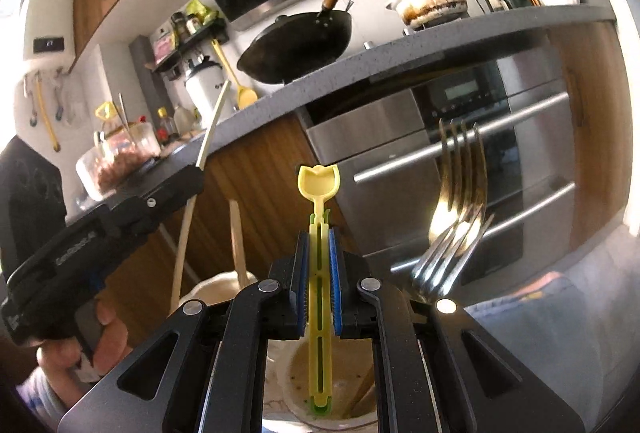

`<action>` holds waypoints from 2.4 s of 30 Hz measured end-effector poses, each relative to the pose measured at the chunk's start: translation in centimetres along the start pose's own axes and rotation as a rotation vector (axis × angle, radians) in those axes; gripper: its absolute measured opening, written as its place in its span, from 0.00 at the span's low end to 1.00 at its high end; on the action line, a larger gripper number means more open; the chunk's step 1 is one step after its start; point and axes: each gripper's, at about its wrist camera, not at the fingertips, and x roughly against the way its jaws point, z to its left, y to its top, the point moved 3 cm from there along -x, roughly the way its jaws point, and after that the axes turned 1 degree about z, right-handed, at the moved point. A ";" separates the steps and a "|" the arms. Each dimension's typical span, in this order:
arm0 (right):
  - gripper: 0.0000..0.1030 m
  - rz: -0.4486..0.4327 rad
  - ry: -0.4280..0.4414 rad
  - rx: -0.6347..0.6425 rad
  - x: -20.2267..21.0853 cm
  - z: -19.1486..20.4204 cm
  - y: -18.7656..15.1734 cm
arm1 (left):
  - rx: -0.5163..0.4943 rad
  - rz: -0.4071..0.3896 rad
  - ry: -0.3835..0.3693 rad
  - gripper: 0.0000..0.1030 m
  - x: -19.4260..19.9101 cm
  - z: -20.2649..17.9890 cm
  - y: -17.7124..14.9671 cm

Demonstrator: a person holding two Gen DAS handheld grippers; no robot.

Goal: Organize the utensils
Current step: 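Lift the chopstick and yellow utensil and carry both over the porcelain holder, then release the chopstick into the larger cup while the right tool releases the yellow utensil into the smaller cup, then move both open tools back down to the utensils on the cloth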

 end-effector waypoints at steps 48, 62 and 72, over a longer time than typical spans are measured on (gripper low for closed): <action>0.10 0.009 -0.119 0.123 1.9 -0.1 -3.7 | -0.035 0.120 0.048 0.05 2.6 0.6 -4.3; 0.59 -0.002 -0.143 0.146 5.6 0.7 -3.5 | -0.066 0.109 0.072 0.40 5.1 0.3 -4.2; 0.95 -0.015 -0.233 0.102 11.2 -0.6 -2.9 | -0.082 0.048 0.117 0.95 8.8 -0.4 -4.0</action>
